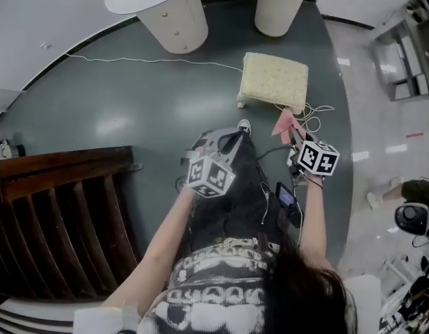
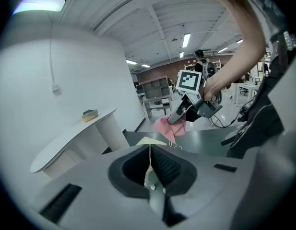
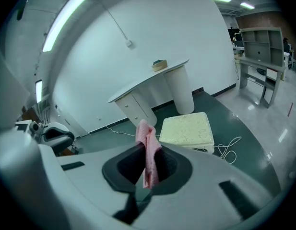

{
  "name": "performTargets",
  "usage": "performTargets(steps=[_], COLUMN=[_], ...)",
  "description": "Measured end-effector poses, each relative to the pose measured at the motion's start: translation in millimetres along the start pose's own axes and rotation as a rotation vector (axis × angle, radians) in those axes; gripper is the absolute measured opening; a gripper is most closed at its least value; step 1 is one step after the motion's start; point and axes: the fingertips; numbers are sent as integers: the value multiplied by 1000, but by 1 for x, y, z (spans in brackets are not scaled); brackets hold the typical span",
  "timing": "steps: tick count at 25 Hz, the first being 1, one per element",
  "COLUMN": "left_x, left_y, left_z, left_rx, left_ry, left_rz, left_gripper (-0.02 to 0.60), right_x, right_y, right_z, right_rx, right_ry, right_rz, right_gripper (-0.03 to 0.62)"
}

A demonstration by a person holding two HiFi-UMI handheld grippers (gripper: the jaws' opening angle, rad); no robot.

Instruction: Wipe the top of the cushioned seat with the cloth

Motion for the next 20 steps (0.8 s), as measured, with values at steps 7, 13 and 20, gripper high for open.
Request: performTargets(steps=[7,13,20], left_x=[33,48,59], left_y=[-36,-47,-51], left_z=[2,10,40], left_rx=[17,32,34], left_ry=[-31,-37,-52], left_rz=[-1,-2,38], left_gripper=[6,6,6], right_x=[-45,-65,-76], right_y=[-69,-96,-113], right_z=[-14,-4,25], right_rx=[-6,15,32], right_ry=[-74,-124,-195], right_rz=[8,39,110], right_gripper=[9,9,9])
Point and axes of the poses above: the fingertips, and each gripper's own axes: y forward along the fingers, x to its right, z out of its top, and after that the axes turned 1 degree about -x, right-handed
